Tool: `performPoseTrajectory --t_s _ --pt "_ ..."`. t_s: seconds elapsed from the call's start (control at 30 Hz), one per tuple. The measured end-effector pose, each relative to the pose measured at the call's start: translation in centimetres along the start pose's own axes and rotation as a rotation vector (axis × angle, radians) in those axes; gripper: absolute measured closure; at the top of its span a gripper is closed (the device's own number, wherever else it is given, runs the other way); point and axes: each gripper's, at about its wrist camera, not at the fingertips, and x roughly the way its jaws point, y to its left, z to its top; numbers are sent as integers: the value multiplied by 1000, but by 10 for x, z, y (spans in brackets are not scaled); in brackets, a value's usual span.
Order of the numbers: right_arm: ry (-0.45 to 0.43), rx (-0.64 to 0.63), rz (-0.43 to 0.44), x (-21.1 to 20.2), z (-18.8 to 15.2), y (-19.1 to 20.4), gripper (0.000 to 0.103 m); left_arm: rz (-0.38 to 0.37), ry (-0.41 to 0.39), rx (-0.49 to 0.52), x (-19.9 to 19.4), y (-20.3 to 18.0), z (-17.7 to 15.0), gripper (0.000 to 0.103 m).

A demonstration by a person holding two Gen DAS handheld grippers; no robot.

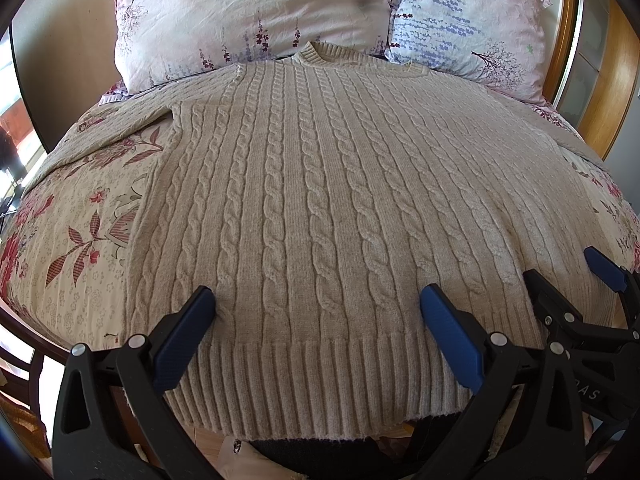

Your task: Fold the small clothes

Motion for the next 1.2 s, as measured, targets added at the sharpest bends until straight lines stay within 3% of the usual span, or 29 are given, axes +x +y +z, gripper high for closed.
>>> performPoseTrajectory --t_s 0.2,0.43,0.6,0.73,0.9,1.07,1.2 --pt "12 -23 16 2 1 -1 1 1 3 6 3 2 1 2" --pt "-38 -131 138 6 1 -12 1 5 -16 46 4 -1 7 2" --pt "-18 -107 177 10 15 -26 1 12 -17 86 12 -2 29 2" --pt "-56 30 177 9 48 -67 1 14 -34 100 17 0 54 2" --pt "-87 297 118 19 97 -159 1 -18 -54 73 25 3 89 2" --pt "-26 616 44 53 123 -257 31 -146 -62 -5 33 12 113 2" --pt "3 825 22 76 121 -311 44 -198 -38 12 30 18 131 2"
